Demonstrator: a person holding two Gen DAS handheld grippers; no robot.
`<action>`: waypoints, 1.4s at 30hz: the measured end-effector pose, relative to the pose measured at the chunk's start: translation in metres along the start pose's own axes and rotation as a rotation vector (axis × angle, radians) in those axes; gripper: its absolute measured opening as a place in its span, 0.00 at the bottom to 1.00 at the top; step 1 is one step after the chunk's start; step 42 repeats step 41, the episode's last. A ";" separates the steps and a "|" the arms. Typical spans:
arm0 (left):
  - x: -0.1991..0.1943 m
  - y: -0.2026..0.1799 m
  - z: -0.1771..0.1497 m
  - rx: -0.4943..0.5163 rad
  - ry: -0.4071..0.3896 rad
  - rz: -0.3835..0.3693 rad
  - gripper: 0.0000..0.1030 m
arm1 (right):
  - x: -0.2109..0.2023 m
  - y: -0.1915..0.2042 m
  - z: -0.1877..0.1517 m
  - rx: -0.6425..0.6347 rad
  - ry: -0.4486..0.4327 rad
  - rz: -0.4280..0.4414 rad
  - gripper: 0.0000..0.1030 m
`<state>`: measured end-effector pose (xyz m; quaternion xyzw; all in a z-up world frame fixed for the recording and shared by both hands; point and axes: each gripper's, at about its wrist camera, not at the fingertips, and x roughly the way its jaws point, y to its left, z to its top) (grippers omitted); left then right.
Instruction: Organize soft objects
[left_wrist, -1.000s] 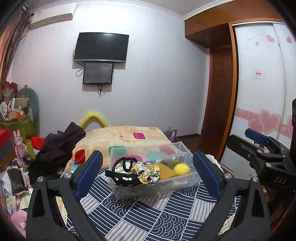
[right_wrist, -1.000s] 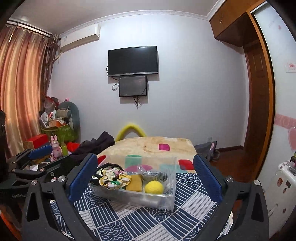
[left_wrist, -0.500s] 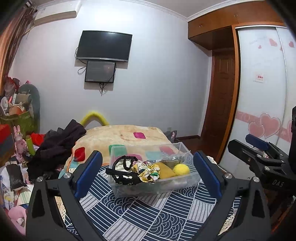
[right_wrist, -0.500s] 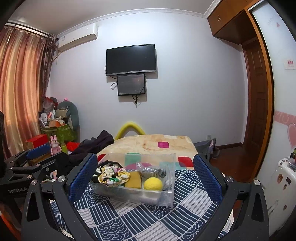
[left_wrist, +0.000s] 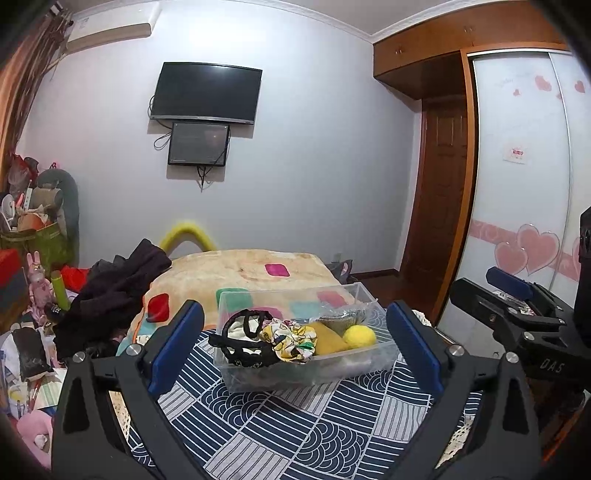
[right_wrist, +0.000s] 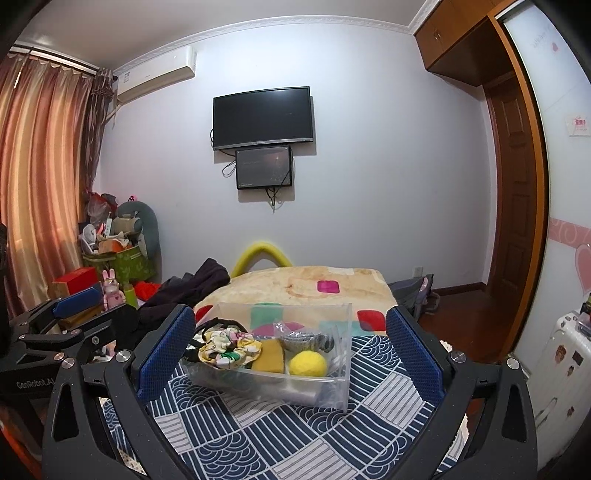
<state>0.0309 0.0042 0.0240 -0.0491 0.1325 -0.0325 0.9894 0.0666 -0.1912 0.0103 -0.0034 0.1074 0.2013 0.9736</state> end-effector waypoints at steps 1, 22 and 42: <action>0.000 0.000 0.000 -0.001 -0.001 -0.001 0.97 | 0.000 0.000 0.000 0.000 0.000 -0.001 1.00; -0.011 -0.004 0.002 0.015 -0.042 -0.004 0.97 | -0.002 0.001 0.002 0.005 0.002 0.004 1.00; -0.011 -0.004 0.004 0.006 -0.019 -0.022 0.97 | -0.002 0.002 0.002 0.002 0.002 0.008 1.00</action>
